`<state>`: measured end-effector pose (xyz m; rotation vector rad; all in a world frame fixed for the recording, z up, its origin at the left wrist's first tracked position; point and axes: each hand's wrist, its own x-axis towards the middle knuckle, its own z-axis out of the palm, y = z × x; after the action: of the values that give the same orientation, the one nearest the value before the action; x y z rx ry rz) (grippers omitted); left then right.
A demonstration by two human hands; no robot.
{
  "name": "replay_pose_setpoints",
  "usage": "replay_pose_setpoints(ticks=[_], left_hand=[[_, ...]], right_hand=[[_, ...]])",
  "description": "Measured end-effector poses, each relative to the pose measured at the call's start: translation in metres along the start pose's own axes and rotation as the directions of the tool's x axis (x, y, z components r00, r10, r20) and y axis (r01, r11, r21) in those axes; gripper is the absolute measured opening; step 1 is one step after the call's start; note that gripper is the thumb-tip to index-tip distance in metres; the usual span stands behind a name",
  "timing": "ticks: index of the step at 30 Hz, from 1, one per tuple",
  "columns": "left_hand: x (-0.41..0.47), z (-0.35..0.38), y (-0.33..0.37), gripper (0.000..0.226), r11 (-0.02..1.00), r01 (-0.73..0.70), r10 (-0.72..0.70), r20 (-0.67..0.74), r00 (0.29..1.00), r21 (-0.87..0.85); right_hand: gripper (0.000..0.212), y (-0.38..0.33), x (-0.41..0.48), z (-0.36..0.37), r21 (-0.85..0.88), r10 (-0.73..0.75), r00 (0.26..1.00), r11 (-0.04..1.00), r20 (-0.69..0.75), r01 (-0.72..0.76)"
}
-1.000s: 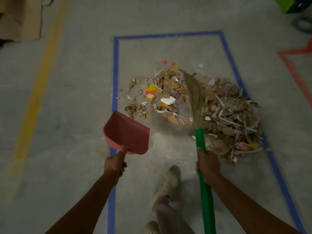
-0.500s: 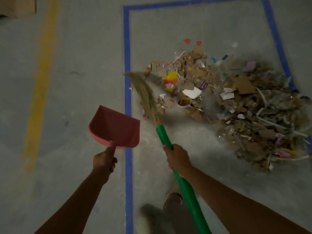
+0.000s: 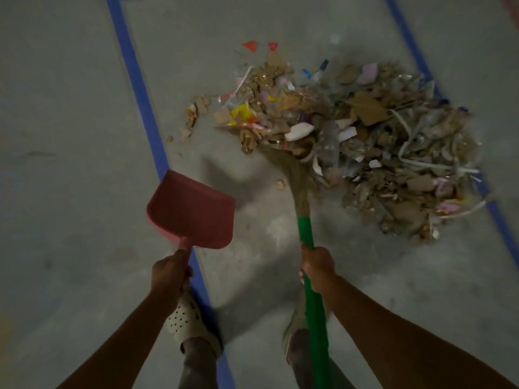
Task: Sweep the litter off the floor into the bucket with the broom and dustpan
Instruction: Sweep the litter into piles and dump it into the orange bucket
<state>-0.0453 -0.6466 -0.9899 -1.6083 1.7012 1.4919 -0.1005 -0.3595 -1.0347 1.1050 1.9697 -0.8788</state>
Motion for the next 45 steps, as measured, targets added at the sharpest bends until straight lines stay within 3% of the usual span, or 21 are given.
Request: replay_pose_setpoints(ticks=[4, 7, 14, 21, 27, 31, 36, 41, 45], left_hand=[[0.007, 0.005, 0.03, 0.053, 0.996, -0.043, 0.035, 0.092, 0.995, 0.083], [0.011, -0.001, 0.054, 0.057, 0.989, -0.077, 0.058, 0.152, 0.987, 0.125], [0.02, -0.025, 0.103, 0.059, 0.973, -0.145, 0.109, 0.194, 0.975, 0.181], [0.031, -0.053, 0.124, 0.064, 0.962, -0.168, 0.13, 0.179, 0.975, 0.216], [0.046, -0.091, 0.121, 0.068, 0.978, -0.105, 0.084, 0.117, 0.99, 0.18], [0.058, -0.124, 0.114, 0.066, 0.987, -0.073, 0.063, 0.074, 0.995, 0.143], [0.08, -0.17, 0.099, 0.065, 0.994, -0.038, 0.038, 0.009, 0.999, 0.105], [0.1, -0.203, 0.083, 0.064, 0.995, -0.015, 0.018, -0.026, 1.0, 0.1], [0.111, -0.211, 0.074, 0.065, 0.993, -0.002, 0.006, -0.037, 0.999, 0.122]], right_hand=[[0.057, 0.0, -0.001, -0.013, 0.174, 0.101, 0.982, 0.982, -0.162, -0.072], [0.053, -0.009, -0.028, -0.016, 0.28, 0.102, 0.961, 0.96, -0.257, -0.027], [0.035, -0.031, -0.099, -0.003, 0.469, 0.074, 0.972, 0.883, -0.221, 0.039], [0.036, -0.056, -0.125, 0.031, 0.558, 0.07, 0.957, 0.823, -0.28, 0.103], [0.037, -0.074, -0.136, 0.078, 0.389, -0.122, 0.946, 0.89, -0.299, 0.237], [0.036, -0.098, -0.146, 0.112, 0.232, -0.303, 0.946, 0.918, -0.114, 0.321], [0.034, -0.135, -0.151, 0.167, -0.022, -0.411, 0.905, 0.909, 0.111, 0.416], [0.044, -0.163, -0.138, 0.21, -0.369, -0.363, 0.89, 0.815, 0.276, 0.447], [0.051, -0.154, -0.108, 0.22, -0.399, -0.256, 0.948, 0.862, 0.189, 0.312]])
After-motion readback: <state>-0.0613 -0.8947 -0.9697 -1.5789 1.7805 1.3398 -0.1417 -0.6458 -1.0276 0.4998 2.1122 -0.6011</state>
